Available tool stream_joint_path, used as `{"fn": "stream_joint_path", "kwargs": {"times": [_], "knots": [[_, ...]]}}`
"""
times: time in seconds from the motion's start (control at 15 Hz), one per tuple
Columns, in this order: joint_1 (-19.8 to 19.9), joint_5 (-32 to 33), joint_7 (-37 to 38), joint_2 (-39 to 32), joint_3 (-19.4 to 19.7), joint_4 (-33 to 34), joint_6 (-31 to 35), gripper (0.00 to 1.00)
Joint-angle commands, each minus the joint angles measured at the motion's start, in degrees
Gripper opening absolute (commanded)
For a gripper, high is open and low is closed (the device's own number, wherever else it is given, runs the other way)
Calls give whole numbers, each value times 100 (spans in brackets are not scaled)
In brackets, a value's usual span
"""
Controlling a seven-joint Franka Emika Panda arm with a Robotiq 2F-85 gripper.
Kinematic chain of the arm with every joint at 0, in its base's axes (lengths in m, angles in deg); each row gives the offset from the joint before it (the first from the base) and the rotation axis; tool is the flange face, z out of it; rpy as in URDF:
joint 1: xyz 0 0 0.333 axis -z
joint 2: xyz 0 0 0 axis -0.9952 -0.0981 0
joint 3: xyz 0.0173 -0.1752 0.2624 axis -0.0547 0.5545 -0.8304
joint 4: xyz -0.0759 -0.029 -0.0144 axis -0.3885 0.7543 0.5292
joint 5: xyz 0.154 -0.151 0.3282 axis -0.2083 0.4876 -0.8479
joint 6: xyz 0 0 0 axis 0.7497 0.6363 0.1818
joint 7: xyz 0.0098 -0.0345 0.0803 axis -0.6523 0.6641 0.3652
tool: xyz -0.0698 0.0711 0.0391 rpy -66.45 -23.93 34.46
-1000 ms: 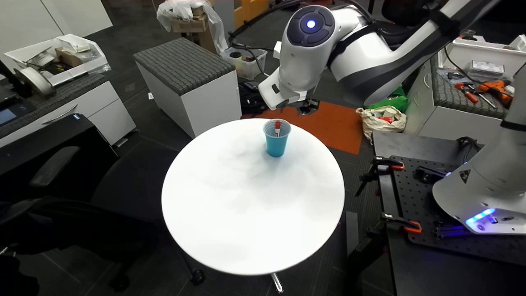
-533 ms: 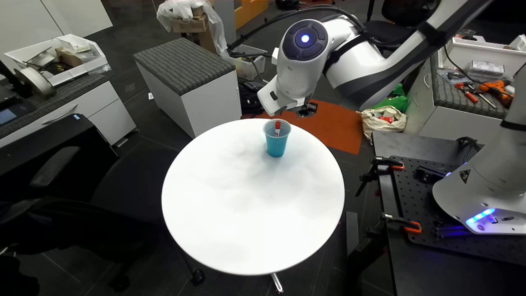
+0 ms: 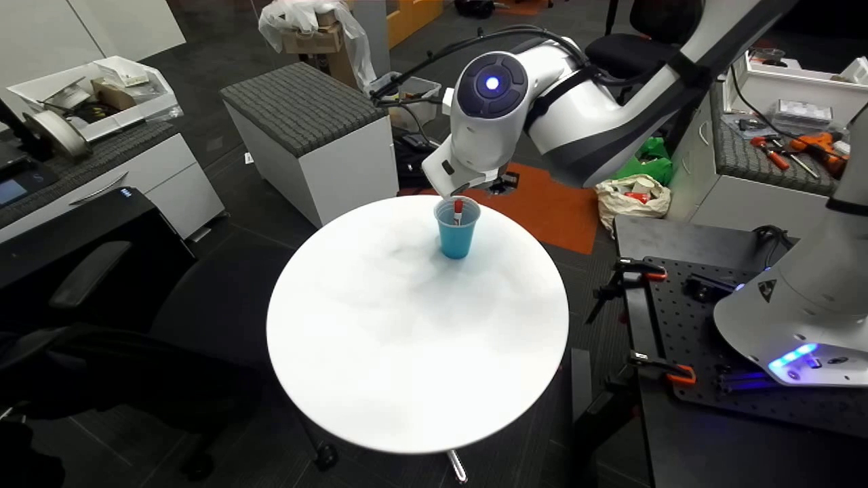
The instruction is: Remove the marker from the blue cup
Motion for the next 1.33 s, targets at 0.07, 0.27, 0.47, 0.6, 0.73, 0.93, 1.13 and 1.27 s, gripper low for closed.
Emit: {"fn": "stream_joint_path", "kwargs": {"times": [0.07, 0.27, 0.47, 0.6, 0.73, 0.93, 1.13, 1.27], "knots": [[71, 423, 565, -137, -19, 257, -39, 57], [60, 636, 872, -228, -46, 351, -99, 56], [56, 739, 1054, -346, -72, 434, -142, 53], [64, 775, 1116, -449, -79, 493, -171, 53], [68, 778, 1121, -543, -81, 542, -190, 54], [92, 658, 985, -646, -123, 565, -126, 54], [87, 621, 954, -719, -166, 582, -130, 54], [92, 590, 927, -762, -197, 598, -118, 53]]}}
